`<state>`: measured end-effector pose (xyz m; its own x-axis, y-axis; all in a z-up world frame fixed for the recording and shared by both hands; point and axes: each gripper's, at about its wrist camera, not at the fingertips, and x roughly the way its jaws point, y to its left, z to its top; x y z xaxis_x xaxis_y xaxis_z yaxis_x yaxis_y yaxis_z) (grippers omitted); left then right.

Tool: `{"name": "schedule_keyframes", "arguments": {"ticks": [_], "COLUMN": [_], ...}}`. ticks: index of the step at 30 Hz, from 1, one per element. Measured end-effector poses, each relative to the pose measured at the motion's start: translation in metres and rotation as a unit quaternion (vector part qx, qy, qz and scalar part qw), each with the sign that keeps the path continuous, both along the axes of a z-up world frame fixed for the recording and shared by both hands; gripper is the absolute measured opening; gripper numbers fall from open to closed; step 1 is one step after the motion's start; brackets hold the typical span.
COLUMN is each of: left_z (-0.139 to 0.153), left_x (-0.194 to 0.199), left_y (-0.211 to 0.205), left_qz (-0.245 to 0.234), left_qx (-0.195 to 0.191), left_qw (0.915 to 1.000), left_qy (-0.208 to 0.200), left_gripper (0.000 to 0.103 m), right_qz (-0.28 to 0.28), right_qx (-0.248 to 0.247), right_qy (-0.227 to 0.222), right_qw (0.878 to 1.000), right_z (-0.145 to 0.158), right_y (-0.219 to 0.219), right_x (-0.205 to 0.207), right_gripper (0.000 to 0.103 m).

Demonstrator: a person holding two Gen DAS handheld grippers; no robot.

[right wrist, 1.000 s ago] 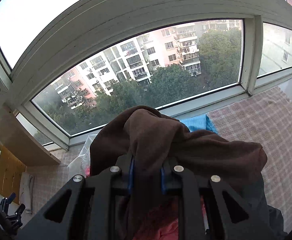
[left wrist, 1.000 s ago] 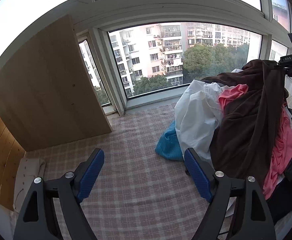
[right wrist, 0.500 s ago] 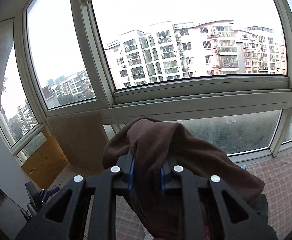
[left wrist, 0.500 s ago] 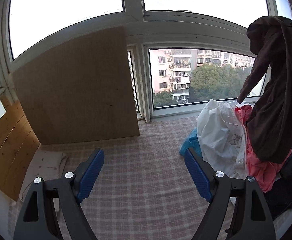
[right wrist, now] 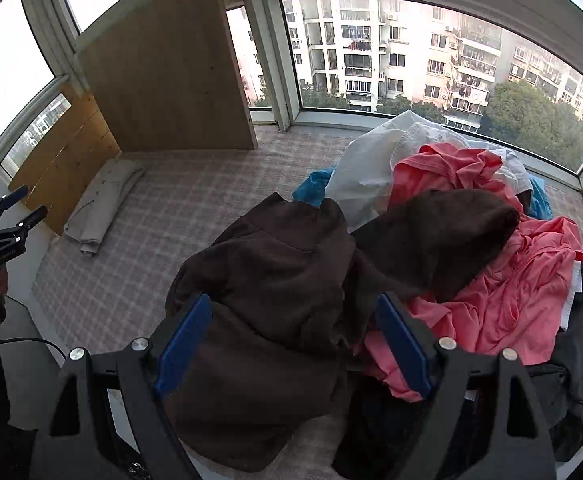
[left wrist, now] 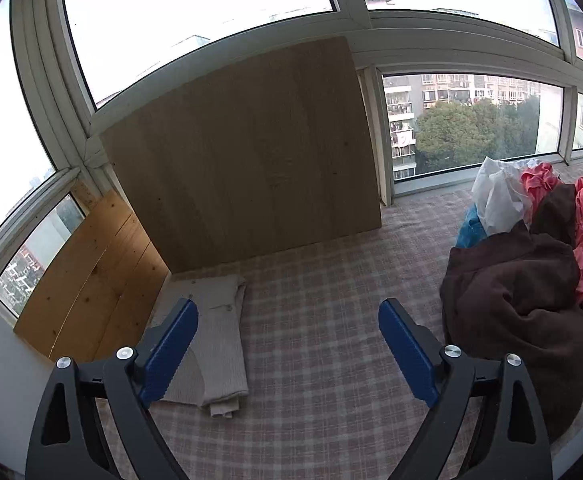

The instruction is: Fold clothes

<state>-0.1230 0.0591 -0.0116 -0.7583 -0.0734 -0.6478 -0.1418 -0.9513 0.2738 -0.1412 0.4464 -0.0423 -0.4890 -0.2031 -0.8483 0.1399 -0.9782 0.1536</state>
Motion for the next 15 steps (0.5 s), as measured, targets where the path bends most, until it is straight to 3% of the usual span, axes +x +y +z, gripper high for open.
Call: {"name": "schedule_keyframes", "arguments": {"ticks": [5, 9, 14, 15], "left_z": [-0.045, -0.083, -0.121, -0.126], "left_x": [-0.025, -0.055, -0.094, -0.101], "left_y": [0.030, 0.069, 0.102, 0.105], "left_qz": [-0.053, -0.100, -0.127, -0.130], "left_qx": [-0.008, 0.000, -0.004, -0.003], "left_qw": [0.9969, 0.9909, 0.9849, 0.9840], "left_qy": [-0.057, -0.089, -0.117, -0.121], "left_gripper": [0.092, 0.092, 0.092, 0.092], "right_qz": [-0.042, -0.023, 0.054, 0.067], "right_qx": [0.007, -0.002, 0.100, 0.113], "right_qy": [-0.025, -0.034, -0.049, -0.055], "right_qw": [0.999, 0.999, 0.992, 0.990], "right_z": [-0.040, -0.066, -0.096, -0.102], "right_y": [0.033, 0.030, -0.012, -0.017], "right_x": [-0.024, -0.042, -0.061, -0.061], "right_gripper": [0.084, 0.084, 0.084, 0.080]}}
